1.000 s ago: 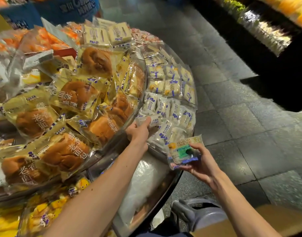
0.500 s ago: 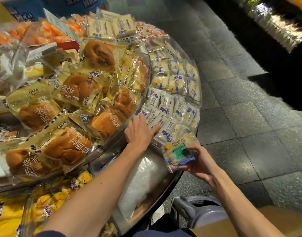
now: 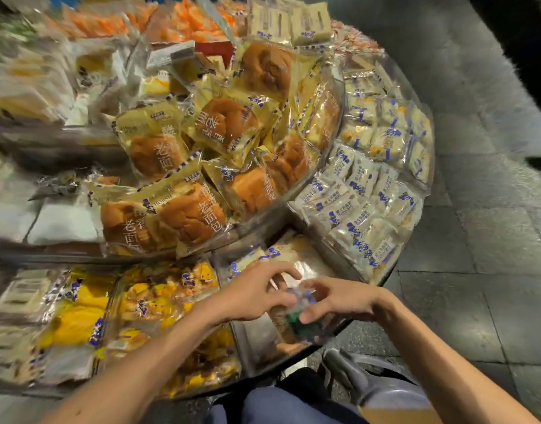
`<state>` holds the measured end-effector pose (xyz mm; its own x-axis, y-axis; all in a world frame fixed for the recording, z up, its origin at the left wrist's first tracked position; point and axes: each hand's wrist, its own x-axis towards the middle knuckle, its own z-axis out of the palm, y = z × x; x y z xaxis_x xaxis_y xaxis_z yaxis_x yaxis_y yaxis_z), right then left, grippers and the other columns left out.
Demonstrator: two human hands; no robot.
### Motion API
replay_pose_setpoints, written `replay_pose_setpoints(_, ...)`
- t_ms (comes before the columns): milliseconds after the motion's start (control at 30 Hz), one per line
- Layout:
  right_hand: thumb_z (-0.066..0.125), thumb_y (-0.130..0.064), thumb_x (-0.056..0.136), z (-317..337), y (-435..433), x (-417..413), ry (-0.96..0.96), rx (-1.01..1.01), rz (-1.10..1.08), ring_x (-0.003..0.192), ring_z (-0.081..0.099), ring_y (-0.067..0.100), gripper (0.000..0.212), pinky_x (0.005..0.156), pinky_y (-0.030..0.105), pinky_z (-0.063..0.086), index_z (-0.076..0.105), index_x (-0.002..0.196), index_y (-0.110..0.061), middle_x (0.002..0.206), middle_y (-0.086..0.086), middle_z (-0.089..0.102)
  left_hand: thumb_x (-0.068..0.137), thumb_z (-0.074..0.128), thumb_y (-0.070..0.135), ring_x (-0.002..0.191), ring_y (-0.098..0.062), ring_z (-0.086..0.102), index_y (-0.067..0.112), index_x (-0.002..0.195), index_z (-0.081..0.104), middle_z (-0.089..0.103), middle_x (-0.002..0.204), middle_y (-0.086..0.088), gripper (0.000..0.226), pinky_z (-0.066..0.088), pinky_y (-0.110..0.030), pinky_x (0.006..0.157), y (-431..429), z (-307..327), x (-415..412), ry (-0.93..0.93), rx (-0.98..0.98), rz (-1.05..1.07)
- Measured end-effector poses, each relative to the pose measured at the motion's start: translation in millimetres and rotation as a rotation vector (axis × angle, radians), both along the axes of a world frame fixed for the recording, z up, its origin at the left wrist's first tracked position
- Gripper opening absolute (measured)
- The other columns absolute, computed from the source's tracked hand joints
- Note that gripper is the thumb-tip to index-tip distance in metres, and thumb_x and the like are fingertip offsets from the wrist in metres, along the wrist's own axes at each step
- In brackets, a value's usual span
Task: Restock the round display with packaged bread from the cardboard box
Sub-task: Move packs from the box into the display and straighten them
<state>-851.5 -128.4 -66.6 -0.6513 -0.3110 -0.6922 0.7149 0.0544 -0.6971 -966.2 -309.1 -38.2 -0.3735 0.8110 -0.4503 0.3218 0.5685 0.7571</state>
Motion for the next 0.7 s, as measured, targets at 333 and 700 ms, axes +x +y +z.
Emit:
replay_pose_setpoints(333, 0.082, 0.005, 0.073, -50.6, -33.1, -23.0, 0.063, 0.244, -0.456, 0.052, 0.057, 0.013, 0.029, 0.045, 0.019, 0.042, 0.056, 0.079, -0.007, 0.062, 0.005, 0.063, 0.094, 0.062, 0.035, 0.091, -0.019, 0.062, 0.028, 0.093, 0.058, 0.067, 0.09, 0.003, 0.007, 0.051, -0.034, 0.08, -56.9, -49.1, 7.0, 0.361, -0.286, 0.351)
replay_pose_setpoints(700, 0.081, -0.023, 0.079, -65.9, -66.5, -42.5, 0.262, 0.812, -0.281, 0.08, 0.066, 0.022, 0.032, 0.074, 0.039, 0.054, 0.059, 0.098, -0.011, 0.086, 0.003, 0.071, 0.091, 0.064, 0.015, 0.118, -0.026, 0.039, 0.016, 0.116, 0.067, 0.05, 0.122, -0.006, 0.025, 0.033, -0.038, 0.093, -30.4, -51.5, 4.2, 0.912, -0.68, -0.153)
